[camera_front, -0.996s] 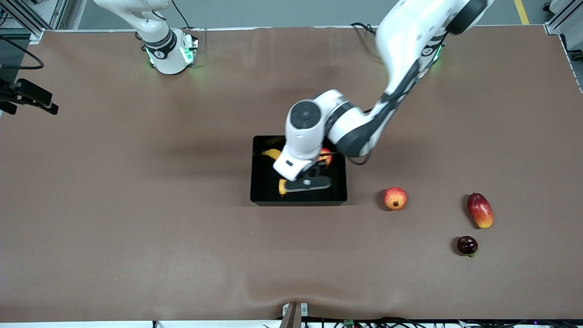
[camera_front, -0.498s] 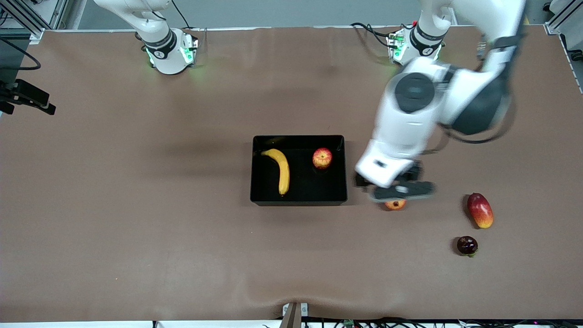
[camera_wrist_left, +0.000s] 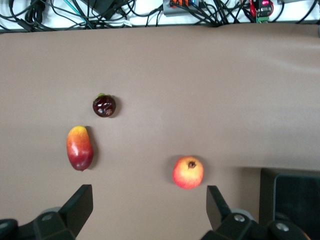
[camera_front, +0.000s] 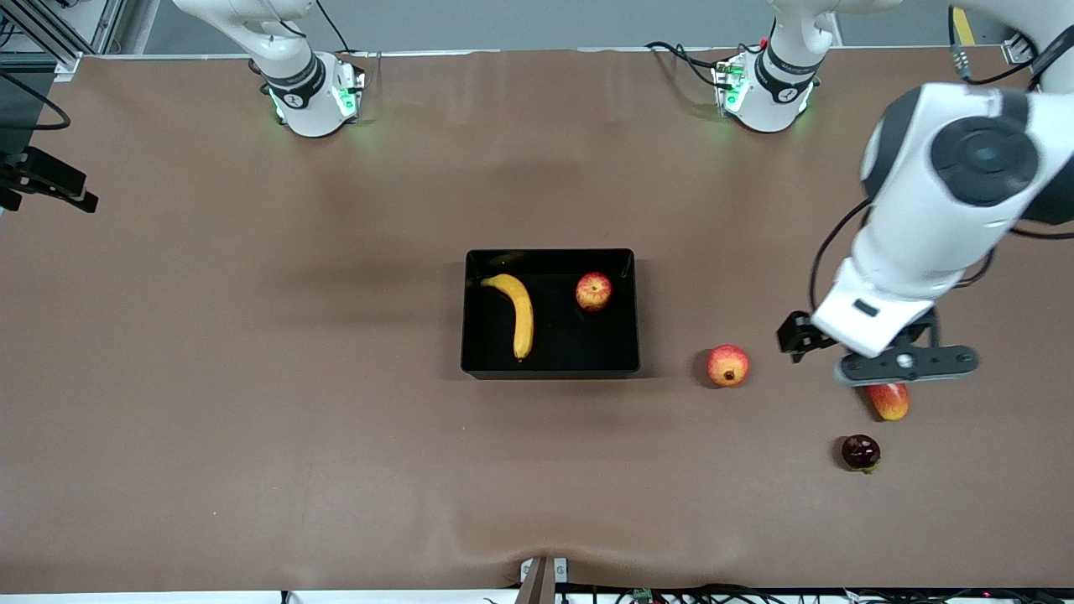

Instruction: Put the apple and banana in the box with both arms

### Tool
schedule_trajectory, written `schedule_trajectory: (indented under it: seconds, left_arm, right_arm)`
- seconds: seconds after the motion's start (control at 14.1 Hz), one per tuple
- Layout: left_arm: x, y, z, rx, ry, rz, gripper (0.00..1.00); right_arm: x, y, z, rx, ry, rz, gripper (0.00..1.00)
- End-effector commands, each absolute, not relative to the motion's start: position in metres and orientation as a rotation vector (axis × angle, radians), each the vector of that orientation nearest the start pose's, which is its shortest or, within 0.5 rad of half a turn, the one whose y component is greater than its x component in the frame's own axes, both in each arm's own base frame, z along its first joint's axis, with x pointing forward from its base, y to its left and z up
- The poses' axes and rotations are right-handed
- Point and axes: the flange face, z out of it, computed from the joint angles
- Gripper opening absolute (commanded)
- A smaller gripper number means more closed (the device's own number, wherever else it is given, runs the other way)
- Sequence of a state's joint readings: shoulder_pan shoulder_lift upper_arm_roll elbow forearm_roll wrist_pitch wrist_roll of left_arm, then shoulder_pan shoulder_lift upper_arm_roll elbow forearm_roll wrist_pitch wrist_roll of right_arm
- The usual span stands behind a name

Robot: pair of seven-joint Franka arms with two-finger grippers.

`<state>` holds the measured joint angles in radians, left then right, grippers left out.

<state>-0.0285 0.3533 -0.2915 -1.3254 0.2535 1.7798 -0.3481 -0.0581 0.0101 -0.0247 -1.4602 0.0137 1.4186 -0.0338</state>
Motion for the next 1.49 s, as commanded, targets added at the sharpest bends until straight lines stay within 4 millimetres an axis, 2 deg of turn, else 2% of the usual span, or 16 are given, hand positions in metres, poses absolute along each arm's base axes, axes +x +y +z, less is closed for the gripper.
schedule_trajectory:
  seconds: [0.0,0.21,0.5,0.71,0.93,1.14,1.35,1.42]
  left_arm:
    - [0.639,-0.116,0.579,-3.077,0.005,-0.185,1.00]
    - [0.620,-0.103,0.607,-3.073,-0.009,-0.163,1.00]
    - [0.592,-0.091,0.637,-3.057,0.063,-0.096,1.00]
    - [0.575,-0.071,0.649,-3.075,0.104,-0.070,1.00]
    - [0.547,-0.053,0.655,-3.110,0.057,-0.052,1.00]
    - [0.522,-0.053,0.660,-3.109,0.043,-0.054,1.00]
    - [0.494,-0.072,0.661,-3.097,0.053,-0.058,1.00]
    - [0.490,-0.073,0.661,-3.096,0.052,-0.061,1.00]
  right_arm:
    - [0.544,-0.046,0.655,-3.127,0.073,0.088,1.00]
    - [0.546,-0.047,0.651,-3.127,0.075,0.097,1.00]
    - [0.549,-0.047,0.648,-3.127,0.075,0.102,1.00]
    - [0.549,-0.044,0.649,-3.127,0.068,0.105,1.00]
    - [0.548,-0.040,0.649,-3.124,0.053,0.109,1.00]
    - [0.548,-0.034,0.648,-3.122,0.036,0.119,1.00]
    - [0.548,-0.034,0.647,-3.122,0.038,0.121,1.00]
    - [0.548,-0.034,0.648,-3.120,0.040,0.121,1.00]
